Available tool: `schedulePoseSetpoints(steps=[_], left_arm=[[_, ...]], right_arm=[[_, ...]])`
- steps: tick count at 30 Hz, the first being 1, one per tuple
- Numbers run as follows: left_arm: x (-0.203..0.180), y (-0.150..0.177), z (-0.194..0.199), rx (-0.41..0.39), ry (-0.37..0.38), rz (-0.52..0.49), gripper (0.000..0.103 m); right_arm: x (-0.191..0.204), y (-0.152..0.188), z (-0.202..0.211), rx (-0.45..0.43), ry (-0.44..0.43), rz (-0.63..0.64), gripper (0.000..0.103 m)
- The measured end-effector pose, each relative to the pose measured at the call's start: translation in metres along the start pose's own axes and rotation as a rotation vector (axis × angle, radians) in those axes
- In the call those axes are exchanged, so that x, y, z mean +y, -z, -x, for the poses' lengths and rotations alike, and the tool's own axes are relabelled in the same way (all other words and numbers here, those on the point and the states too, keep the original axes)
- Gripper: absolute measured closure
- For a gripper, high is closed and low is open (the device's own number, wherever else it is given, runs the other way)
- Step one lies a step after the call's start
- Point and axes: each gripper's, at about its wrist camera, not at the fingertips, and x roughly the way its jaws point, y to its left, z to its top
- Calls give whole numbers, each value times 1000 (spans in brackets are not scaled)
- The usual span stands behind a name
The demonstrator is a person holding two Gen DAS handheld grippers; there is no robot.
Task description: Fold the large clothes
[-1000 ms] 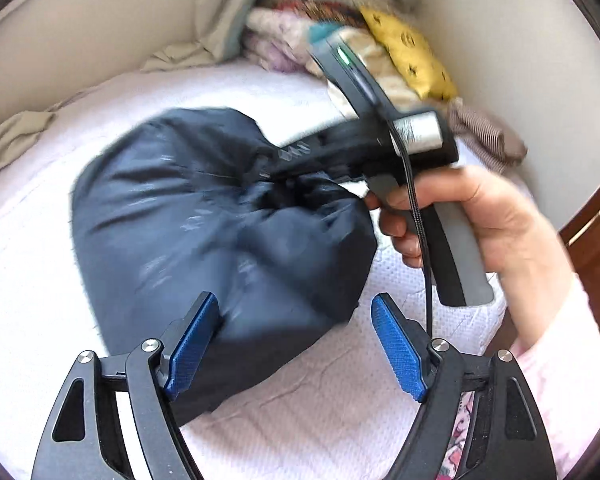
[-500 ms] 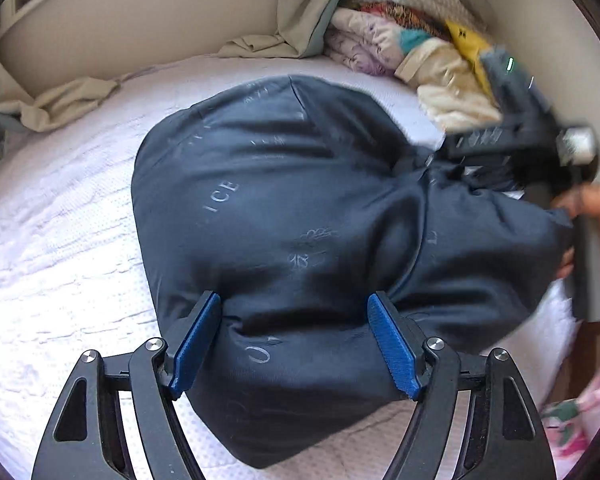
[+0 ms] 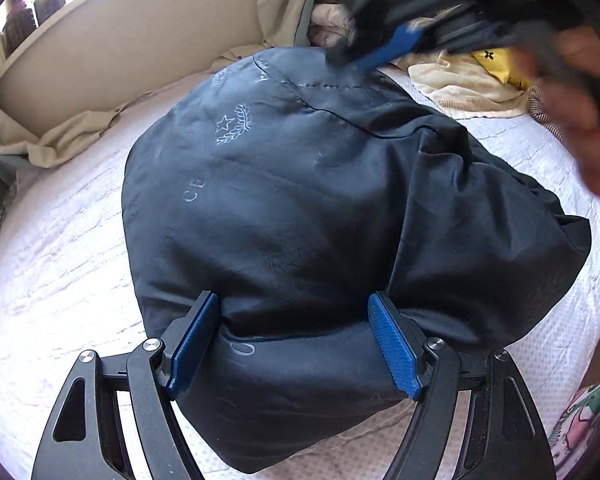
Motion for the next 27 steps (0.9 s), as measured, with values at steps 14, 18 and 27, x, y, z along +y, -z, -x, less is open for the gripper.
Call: schedulePoseSetpoints(steps=[14,18,27], left_arm=[[-18,-2,-18,-5,-16,-86,19],[-20,-4,-21,-5,-14,-93,18],[-24,-7,-28,22,-26,-109,14]], right_arm=[[-21,24,-108,237,123,-18,100],[-28,27,-123,248,144,-18,103],[-36,24,-117,218,78,-67,103]])
